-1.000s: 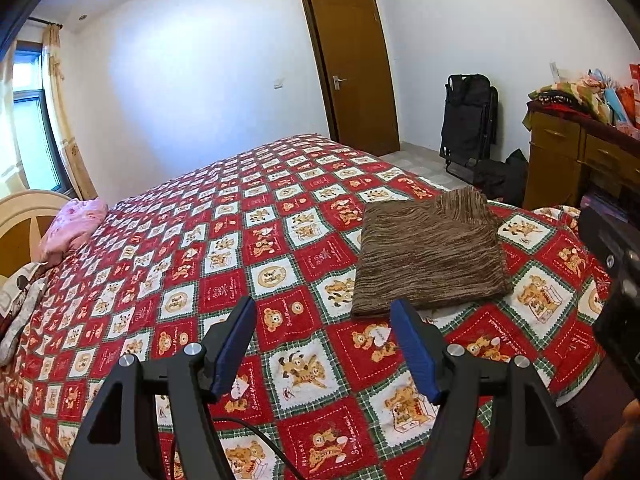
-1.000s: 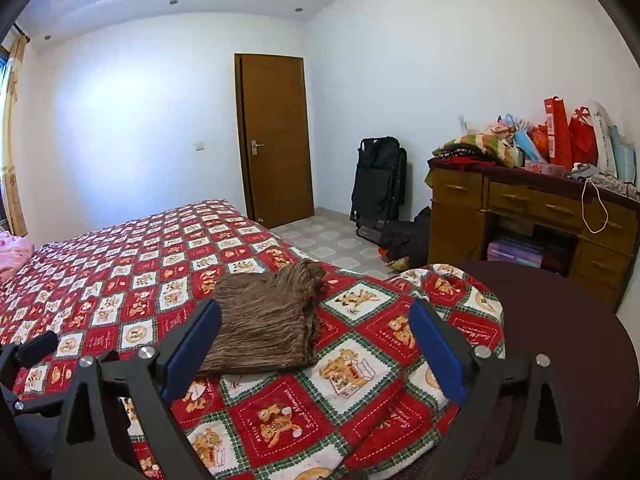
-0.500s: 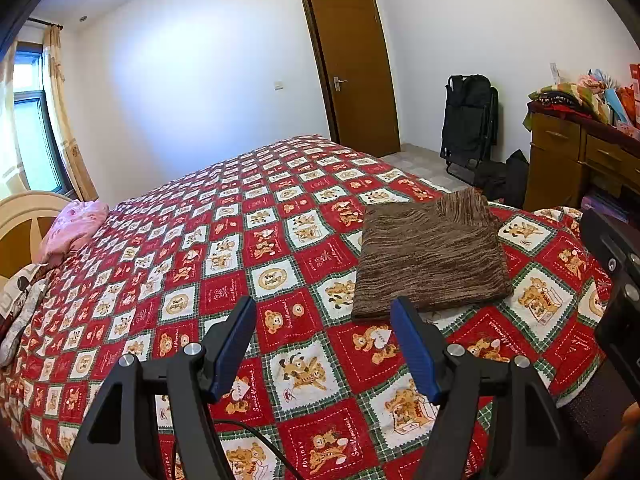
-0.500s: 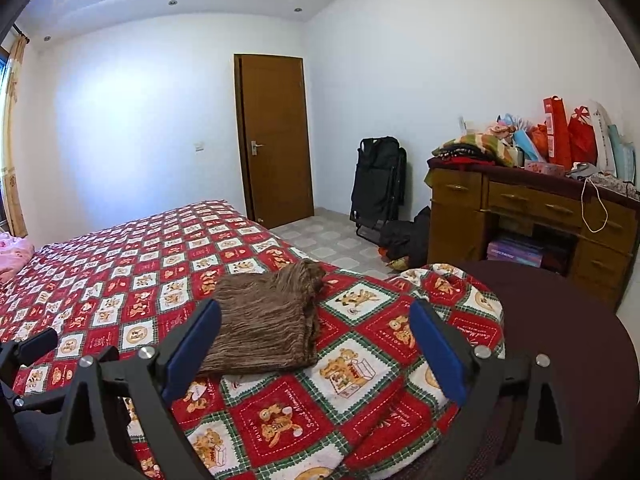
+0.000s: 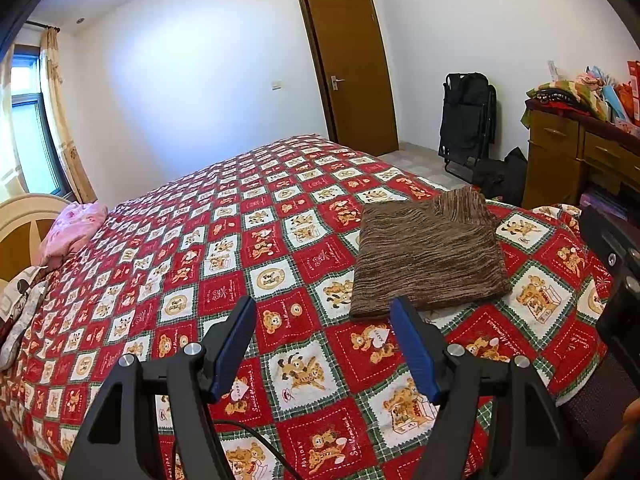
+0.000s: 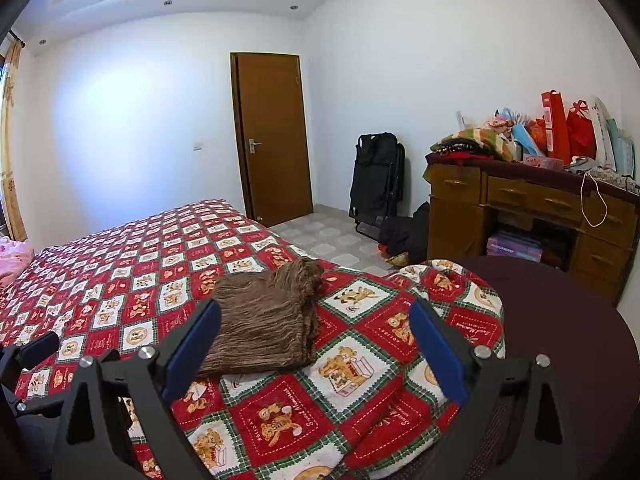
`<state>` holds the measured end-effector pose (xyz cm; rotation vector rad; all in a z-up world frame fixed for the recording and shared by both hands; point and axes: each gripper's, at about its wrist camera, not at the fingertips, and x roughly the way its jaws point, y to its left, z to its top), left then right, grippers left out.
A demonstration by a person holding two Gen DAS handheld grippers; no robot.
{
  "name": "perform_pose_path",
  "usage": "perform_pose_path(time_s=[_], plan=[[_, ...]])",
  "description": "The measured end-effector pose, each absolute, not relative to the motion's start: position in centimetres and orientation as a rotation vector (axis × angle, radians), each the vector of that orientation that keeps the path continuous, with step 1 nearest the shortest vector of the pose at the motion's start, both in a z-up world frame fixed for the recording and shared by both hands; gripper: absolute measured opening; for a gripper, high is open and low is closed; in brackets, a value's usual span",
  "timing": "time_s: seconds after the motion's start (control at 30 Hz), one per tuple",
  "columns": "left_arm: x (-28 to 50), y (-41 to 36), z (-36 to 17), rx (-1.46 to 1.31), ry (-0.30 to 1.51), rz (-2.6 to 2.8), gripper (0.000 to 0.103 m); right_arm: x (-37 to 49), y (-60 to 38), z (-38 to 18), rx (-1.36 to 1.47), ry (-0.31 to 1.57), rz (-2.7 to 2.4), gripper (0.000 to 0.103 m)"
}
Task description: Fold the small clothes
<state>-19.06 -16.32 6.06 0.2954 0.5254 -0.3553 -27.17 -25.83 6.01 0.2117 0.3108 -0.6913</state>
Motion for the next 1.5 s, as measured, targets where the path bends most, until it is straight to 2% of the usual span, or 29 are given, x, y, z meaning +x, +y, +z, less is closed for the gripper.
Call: perform_pose_path(time_s=[1.5], plan=[[-18.99,-15.58,6.16,0.263,0.539,-0.401,0.070,-27.31,-25.44,5.84,0.220,0.314,-0.692,0.097]])
